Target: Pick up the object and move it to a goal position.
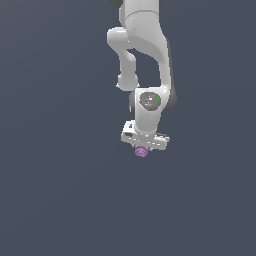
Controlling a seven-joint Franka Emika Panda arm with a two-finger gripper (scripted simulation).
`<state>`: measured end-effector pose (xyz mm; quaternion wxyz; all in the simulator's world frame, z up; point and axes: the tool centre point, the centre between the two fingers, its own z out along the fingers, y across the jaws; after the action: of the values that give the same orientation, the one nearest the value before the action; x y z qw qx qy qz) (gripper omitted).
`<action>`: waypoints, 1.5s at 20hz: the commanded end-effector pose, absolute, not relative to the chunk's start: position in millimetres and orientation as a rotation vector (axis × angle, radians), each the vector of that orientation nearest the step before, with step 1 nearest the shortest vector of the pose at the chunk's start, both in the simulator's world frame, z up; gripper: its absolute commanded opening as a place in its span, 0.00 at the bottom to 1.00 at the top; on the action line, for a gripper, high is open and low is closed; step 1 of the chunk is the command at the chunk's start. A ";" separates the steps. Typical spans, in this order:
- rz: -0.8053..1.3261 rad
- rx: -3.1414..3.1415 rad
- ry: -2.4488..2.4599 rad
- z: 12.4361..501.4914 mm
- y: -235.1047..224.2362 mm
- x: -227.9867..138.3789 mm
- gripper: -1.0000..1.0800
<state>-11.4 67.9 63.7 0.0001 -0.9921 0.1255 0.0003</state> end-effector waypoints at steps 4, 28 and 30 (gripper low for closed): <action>-0.001 -3.116 0.396 99.9 41.5 0.8 0.00; 0.000 -3.116 0.396 251.5 -68.3 59.2 0.00; 0.000 -3.116 0.396 253.4 -69.7 60.2 0.00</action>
<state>59.2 -68.6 251.6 0.0001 -0.9920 0.1264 -0.0004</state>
